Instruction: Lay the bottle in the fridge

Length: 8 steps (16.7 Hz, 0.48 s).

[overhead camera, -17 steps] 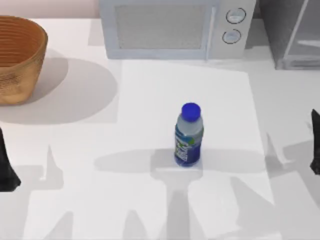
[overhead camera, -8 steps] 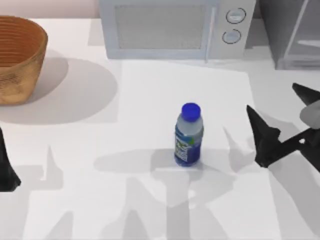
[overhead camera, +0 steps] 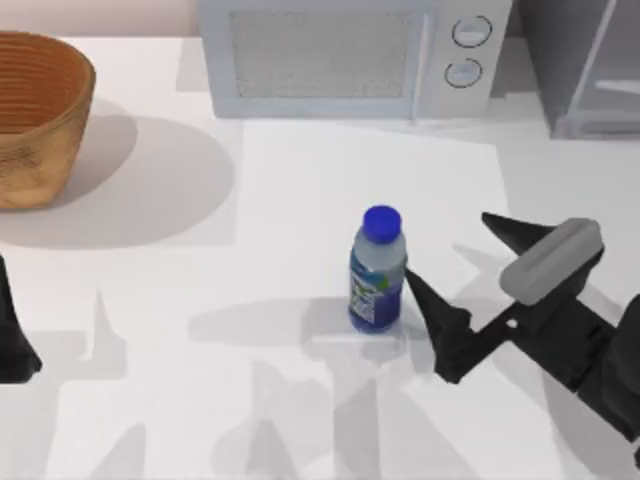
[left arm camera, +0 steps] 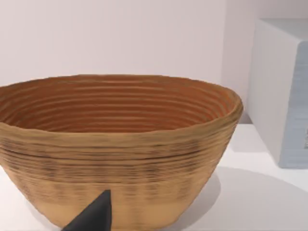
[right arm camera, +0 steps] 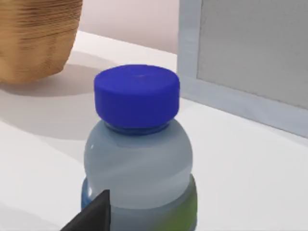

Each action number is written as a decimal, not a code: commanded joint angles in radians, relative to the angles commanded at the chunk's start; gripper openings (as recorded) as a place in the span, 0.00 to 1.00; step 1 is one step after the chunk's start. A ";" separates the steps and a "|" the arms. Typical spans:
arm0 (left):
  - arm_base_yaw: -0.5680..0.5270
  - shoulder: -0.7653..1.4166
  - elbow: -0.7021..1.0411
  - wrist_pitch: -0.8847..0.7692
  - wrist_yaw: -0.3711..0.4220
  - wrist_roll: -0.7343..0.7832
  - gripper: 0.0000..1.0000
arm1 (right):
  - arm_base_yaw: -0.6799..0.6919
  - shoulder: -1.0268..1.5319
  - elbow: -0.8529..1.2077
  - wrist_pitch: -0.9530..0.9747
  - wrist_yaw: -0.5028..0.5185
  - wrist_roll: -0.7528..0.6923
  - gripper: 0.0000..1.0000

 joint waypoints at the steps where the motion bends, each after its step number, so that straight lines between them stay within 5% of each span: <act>1: 0.000 0.000 0.000 0.000 0.000 0.000 1.00 | 0.014 0.051 0.005 0.039 -0.002 -0.001 1.00; 8: 0.000 0.000 0.000 0.000 0.000 0.000 1.00 | 0.070 0.273 0.025 0.207 -0.010 -0.008 1.00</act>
